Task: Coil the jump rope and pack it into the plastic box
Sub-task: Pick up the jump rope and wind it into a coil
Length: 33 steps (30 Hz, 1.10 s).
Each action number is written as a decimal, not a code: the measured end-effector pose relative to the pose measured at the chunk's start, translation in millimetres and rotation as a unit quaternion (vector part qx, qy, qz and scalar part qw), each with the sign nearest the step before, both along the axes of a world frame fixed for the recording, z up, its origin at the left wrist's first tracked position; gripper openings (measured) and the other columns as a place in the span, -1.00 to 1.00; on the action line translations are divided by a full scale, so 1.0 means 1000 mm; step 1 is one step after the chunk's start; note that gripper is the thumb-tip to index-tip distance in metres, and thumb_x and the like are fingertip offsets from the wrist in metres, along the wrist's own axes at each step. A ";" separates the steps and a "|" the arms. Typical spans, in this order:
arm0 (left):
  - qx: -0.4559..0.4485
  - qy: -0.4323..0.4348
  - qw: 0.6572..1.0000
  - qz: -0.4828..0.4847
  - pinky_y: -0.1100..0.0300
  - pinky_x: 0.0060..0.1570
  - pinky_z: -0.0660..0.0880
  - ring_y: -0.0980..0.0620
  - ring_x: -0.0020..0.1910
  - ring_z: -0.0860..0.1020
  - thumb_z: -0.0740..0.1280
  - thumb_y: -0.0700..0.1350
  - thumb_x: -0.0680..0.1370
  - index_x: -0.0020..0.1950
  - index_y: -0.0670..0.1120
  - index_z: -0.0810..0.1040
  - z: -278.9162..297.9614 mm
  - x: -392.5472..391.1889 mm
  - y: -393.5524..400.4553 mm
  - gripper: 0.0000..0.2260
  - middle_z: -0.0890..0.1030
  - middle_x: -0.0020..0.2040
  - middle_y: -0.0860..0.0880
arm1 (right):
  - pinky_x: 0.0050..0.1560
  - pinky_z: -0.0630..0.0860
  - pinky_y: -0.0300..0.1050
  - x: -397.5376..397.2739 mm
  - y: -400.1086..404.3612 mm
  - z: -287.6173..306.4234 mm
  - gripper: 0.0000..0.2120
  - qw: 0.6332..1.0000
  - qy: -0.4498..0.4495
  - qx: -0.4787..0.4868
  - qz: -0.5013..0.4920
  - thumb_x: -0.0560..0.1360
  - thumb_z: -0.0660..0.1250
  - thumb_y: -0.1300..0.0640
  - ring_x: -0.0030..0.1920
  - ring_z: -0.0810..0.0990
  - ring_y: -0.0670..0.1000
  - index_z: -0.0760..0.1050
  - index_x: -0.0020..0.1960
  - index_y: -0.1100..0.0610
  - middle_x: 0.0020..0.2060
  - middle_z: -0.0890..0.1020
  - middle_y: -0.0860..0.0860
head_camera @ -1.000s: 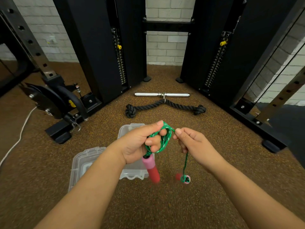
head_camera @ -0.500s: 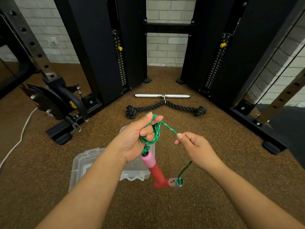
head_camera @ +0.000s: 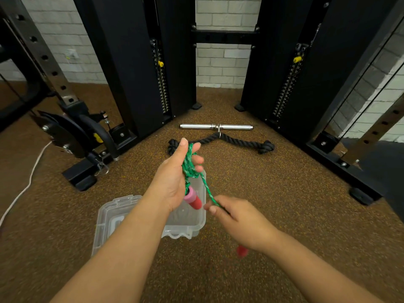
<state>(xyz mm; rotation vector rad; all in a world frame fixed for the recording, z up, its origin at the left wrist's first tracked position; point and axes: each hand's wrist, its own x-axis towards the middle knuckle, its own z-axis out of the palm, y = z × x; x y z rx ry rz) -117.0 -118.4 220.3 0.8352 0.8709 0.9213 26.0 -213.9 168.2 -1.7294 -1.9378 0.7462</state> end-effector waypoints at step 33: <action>-0.016 -0.048 0.990 -0.133 0.38 -0.52 0.32 0.15 -0.60 0.29 0.22 0.11 0.54 -0.25 -0.08 0.47 0.011 0.002 -0.013 -0.70 0.26 -0.61 0.10 | -0.46 0.35 -0.15 0.043 0.013 0.021 -0.67 0.944 0.292 -0.002 -0.156 0.44 0.20 -0.23 -0.48 0.40 -0.02 0.51 -0.30 -0.02 -0.49 0.44 -0.04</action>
